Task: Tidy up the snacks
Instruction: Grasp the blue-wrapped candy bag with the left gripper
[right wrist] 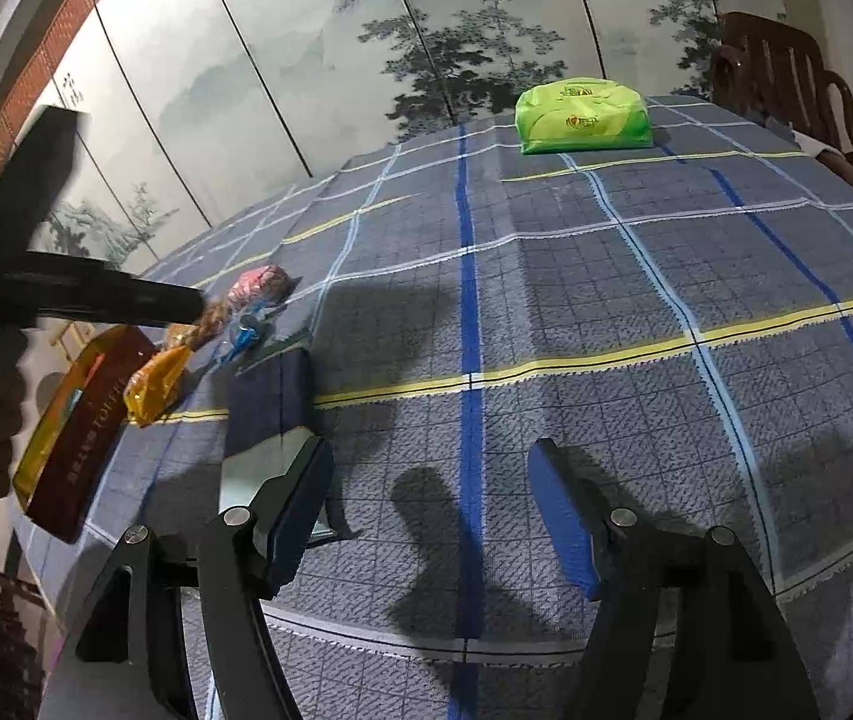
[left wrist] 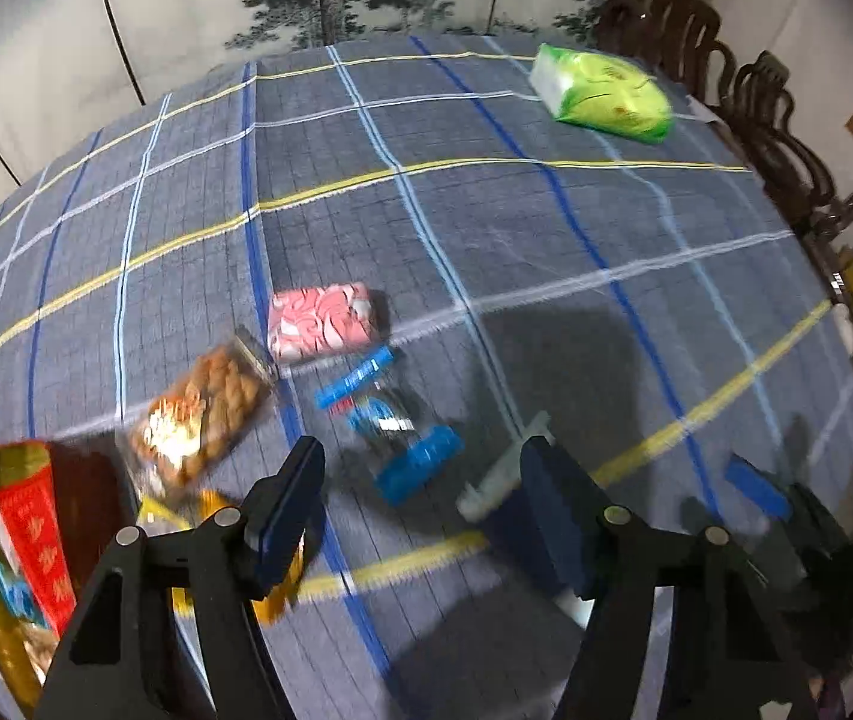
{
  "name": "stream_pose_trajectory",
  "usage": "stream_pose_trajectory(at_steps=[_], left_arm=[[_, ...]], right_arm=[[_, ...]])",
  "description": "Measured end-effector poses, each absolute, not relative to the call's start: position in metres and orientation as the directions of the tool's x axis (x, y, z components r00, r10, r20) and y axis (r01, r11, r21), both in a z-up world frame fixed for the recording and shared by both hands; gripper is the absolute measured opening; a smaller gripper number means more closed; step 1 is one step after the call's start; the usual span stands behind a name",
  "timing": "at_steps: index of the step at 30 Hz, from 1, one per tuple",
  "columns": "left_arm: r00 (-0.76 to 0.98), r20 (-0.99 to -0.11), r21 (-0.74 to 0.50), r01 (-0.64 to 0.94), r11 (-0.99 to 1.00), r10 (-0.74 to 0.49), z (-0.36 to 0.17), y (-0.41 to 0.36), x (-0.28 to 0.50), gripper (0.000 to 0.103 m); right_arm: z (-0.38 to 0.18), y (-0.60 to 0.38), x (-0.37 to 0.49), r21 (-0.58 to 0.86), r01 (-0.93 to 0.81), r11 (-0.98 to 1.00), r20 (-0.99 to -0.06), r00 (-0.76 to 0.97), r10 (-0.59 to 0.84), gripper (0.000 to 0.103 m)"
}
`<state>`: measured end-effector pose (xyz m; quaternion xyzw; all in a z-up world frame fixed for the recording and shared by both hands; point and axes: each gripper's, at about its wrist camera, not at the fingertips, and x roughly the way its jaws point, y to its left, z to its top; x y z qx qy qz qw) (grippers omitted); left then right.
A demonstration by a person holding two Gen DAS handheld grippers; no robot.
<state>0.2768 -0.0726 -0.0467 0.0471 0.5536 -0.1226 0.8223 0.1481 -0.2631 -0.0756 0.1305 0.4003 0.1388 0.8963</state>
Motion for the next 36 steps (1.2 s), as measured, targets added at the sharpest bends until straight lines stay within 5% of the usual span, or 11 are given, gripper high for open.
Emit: stream_pose_trajectory(at_steps=[8, 9, 10, 12, 14, 28, 36], left_arm=[[0.308, -0.941, -0.094, 0.173, 0.98, -0.144, -0.074, -0.069, 0.298, 0.063], [0.306, -0.942, -0.09, 0.17, 0.981, -0.139, -0.077, -0.07, 0.299, 0.06], [0.301, -0.945, -0.08, 0.164, 0.983, -0.127, -0.08, -0.072, 0.3, 0.041], [0.319, -0.943, -0.045, 0.171, 0.984, -0.098, -0.082, -0.078, 0.299, 0.024], [0.323, -0.941, -0.038, 0.203, 0.979, -0.103, -0.083, -0.086, 0.297, 0.02], [0.474, -0.848, -0.159, 0.199, 0.967, -0.237, -0.002, -0.06, 0.182, 0.02], [0.494, -0.838, -0.156, 0.191, 0.969, -0.233, 0.011, -0.034, 0.131, 0.02]], right_arm=[[-0.077, -0.269, 0.149, 0.414, -0.173, 0.893, -0.644, 0.638, 0.422, 0.068], [-0.078, -0.272, 0.15, 0.428, -0.171, 0.887, -0.638, 0.638, 0.431, 0.068], [-0.079, -0.273, 0.151, 0.444, -0.168, 0.88, -0.633, 0.636, 0.441, 0.068], [-0.08, -0.277, 0.152, 0.465, -0.161, 0.87, -0.628, 0.633, 0.453, 0.068], [-0.081, -0.279, 0.153, 0.479, -0.155, 0.864, -0.624, 0.632, 0.459, 0.068], [-0.078, -0.271, 0.15, 0.435, -0.191, 0.88, -0.658, 0.6, 0.455, 0.072], [-0.051, -0.216, 0.141, 0.303, -0.401, 0.865, -0.678, 0.547, 0.491, 0.081]])
